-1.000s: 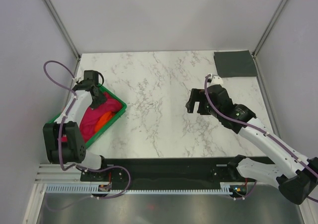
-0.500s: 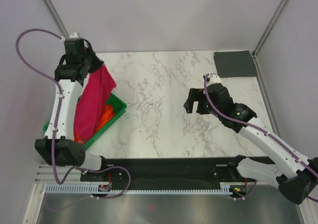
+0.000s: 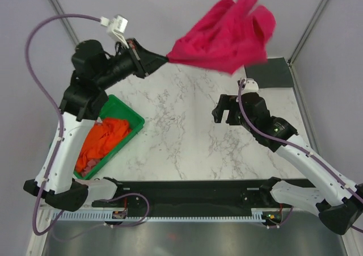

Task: Fold and stack the t-shirts
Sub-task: Move the tshirt to the center of the board

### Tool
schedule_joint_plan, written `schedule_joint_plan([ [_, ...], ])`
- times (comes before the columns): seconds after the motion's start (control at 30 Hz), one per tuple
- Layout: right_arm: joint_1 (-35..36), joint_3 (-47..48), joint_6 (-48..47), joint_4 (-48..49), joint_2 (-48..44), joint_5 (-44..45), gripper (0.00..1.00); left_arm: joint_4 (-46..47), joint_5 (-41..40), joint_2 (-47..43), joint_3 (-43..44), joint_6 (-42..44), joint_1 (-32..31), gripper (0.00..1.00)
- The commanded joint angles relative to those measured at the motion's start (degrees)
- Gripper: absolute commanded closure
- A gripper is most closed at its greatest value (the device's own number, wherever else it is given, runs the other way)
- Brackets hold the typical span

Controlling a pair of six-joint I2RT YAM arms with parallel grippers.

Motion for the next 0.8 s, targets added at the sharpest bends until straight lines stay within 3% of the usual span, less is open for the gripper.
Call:
schedule_joint_plan([
  [0.0,0.08,-0.87,3.02,1.23,-0.34,3.68,0.02,-1.07,-0.29,1.46,-17.29,2.03,-0.36,0.98],
  [0.1,0.08,-3.50,7.50,0.18,-0.77,7.80,0.02,-0.37,-0.30,1.90,-31.53,2.12,-0.45,0.97],
  [0.23,0.07,-9.90,14.62,-2.37,-2.88,13.70,0.03,2.01,-4.25,6.46,-42.75,1.76,-0.62,0.85],
  [0.3,-0.01,-12.90,17.42,-3.16,-3.23,16.15,0.03,2.09,-5.65,9.53,-45.56,2.64,-0.62,0.73],
  [0.33,-0.01,-13.53,17.96,-4.21,-2.97,16.51,0.03,2.01,-6.01,10.42,-46.01,3.78,-0.62,0.72],
  [0.5,-2.11,-13.80,18.94,-7.29,-1.31,19.32,0.04,2.09,-9.96,10.78,-46.46,5.10,-1.93,0.41],
  [0.67,-11.51,-12.48,14.20,-6.43,1.59,19.51,0.03,3.15,-9.71,15.06,-40.59,5.98,-7.03,0.32],
  [0.77,-22.05,-11.69,9.64,-2.48,5.28,12.06,0.04,3.15,-9.70,21.73,-36.45,6.16,-10.29,0.31],
])
